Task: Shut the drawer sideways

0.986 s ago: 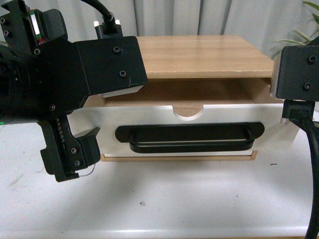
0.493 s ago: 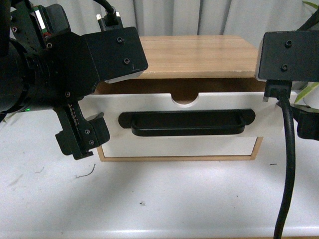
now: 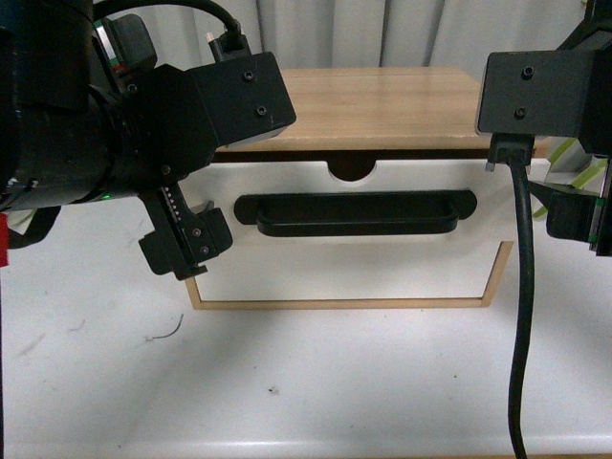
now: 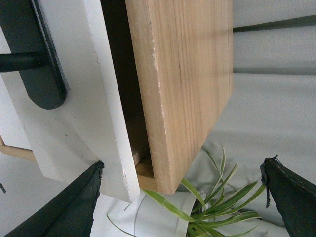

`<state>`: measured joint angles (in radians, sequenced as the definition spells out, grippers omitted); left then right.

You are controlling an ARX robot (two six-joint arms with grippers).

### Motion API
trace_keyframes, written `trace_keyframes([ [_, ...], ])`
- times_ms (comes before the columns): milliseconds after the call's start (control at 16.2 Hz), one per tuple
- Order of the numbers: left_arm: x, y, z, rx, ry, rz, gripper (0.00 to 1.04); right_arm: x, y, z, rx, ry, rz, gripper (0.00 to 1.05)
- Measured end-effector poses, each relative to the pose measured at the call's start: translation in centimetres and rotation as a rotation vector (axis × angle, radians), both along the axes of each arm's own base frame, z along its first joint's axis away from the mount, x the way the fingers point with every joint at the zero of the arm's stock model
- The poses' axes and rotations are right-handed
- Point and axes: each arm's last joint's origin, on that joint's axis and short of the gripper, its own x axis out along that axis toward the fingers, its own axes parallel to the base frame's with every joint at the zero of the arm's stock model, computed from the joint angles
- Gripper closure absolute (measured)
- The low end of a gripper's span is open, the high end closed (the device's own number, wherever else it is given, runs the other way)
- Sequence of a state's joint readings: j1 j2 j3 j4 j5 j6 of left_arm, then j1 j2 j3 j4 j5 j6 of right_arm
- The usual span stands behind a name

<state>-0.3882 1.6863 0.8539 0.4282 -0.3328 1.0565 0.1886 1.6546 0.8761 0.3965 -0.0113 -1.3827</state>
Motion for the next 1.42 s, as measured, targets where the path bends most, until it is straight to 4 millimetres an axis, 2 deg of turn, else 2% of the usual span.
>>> trace_keyframes([
  [370,2.2,-0.8,-0.3,-0.008,-0.035,0.023,0.07,2.6,0.0,-0.6,0.025,0.003,0.009,0.06],
  [678,2.5,-1.4,-0.5,-0.013,-0.028,0.019,0.07,2.6,-0.1,-0.5,0.046,0.004,0.0,0.06],
  [801,1.9,-1.3,-0.3,-0.016,-0.027,0.014,0.07,1.9,-0.3,0.0,0.068,-0.018,-0.007,0.06],
  [925,0.3,-0.7,0.5,-0.063,-0.019,0.025,0.07,-0.2,-0.5,1.2,0.172,-0.032,-0.009,0.06],
  [1048,-2.2,0.4,3.4,-0.231,-0.086,0.043,0.07,-3.1,-0.9,2.6,0.36,-0.071,0.015,0.06],
  [1171,-5.1,2.3,6.2,-0.454,-0.174,0.1,0.07,-6.8,-1.9,3.7,0.666,-0.02,0.003,0.06],
  [1295,-8.1,4.8,6.9,-0.649,-0.22,0.227,0.07,-10.9,-3.4,4.2,1.037,0.063,-0.069,0.06],
  [1418,-11.6,7.7,5.9,-0.823,-0.2,0.382,0.07,-15.0,-4.6,3.1,1.366,0.17,-0.186,0.06],
])
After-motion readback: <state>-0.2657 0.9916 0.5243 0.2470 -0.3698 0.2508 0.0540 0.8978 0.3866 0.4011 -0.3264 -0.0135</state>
